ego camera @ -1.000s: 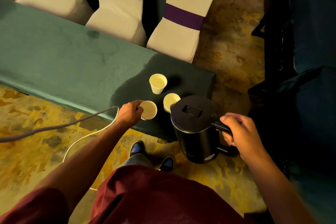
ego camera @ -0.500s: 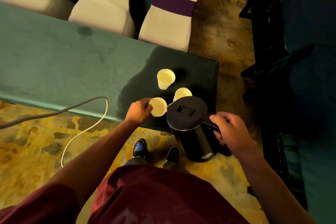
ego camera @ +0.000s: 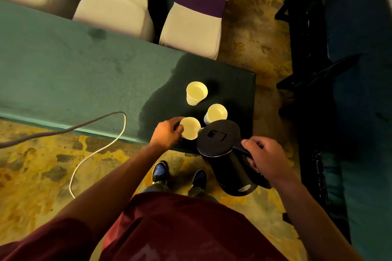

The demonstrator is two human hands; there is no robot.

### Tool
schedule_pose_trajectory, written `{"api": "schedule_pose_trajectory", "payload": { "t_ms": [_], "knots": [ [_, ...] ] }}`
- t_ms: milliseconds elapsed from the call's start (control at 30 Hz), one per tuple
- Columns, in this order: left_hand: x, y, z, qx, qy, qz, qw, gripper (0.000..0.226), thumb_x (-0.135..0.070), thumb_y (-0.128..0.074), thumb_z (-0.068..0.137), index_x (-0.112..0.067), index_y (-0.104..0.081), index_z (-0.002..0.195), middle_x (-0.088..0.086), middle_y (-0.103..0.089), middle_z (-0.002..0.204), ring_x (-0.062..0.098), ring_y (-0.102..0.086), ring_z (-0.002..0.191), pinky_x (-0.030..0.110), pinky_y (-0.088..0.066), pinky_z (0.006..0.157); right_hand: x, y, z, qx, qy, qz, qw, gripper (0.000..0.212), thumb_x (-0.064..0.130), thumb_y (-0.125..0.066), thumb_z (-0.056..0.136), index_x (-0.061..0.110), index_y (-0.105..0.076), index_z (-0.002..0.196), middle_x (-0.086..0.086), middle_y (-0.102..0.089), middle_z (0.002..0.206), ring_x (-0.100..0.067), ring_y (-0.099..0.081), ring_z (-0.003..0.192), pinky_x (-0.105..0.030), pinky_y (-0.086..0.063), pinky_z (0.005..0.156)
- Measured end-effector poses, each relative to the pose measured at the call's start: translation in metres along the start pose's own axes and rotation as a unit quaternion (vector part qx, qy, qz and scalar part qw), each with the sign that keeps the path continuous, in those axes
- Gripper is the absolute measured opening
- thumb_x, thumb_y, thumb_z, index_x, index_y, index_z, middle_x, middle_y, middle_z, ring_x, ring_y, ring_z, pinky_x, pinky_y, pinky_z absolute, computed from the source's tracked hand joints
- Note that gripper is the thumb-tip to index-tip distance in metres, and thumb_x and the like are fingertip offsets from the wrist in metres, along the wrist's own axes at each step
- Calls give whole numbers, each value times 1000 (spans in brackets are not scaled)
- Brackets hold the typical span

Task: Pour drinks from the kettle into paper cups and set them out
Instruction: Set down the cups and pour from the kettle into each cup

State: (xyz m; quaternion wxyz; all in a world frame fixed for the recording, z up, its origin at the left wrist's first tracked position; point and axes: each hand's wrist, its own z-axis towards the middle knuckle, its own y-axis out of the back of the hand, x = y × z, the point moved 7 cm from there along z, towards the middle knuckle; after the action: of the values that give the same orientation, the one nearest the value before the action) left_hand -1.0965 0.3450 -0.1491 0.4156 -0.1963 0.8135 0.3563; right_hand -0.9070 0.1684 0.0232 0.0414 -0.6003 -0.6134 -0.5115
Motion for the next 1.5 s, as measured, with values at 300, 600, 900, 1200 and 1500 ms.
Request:
{"api": "schedule_pose_trajectory", "payload": {
  "t_ms": [300,600,900,1200,1500],
  "knots": [
    [-1,3,-1,-1,-3,-2,1000,36,-19,-52,100,-22,-59,135,3,-70,104,12,-70,75,39,-61,80,10,-12,4,18,-6,-29,999,41,31,-60,98,-1,-58,71,-3,-49,49,-14,-43,43,-32,-36,49],
    [-2,3,0,10,-1,-11,1000,36,-20,-49,102,-21,-58,137,4,-71,103,13,-71,77,35,-61,79,12,-16,5,24,-21,-33,999,41,36,-60,98,1,-63,77,-2,-53,50,-12,-48,44,-30,-39,49],
    [-2,4,0,12,-2,-8,1000,36,-21,-49,101,-22,-58,136,6,-72,105,15,-71,77,37,-61,78,11,-16,5,24,-28,-36,999,39,37,-60,97,2,-67,81,-1,-55,52,-12,-51,47,-30,-41,50],
    [-2,4,2,10,-1,-11,1000,36,-21,-51,100,-21,-59,135,7,-72,107,17,-72,79,42,-61,79,10,-17,7,25,-33,-30,999,39,36,-60,98,1,-67,81,0,-55,51,-8,-49,43,-27,-40,48],
    [-2,4,5,23,7,6,1000,37,-24,-50,101,-21,-57,137,7,-70,116,19,-71,86,41,-61,83,10,-18,9,32,-31,-31,999,40,37,-59,98,1,-67,82,0,-55,53,-8,-50,45,-24,-41,48]
  ]
}}
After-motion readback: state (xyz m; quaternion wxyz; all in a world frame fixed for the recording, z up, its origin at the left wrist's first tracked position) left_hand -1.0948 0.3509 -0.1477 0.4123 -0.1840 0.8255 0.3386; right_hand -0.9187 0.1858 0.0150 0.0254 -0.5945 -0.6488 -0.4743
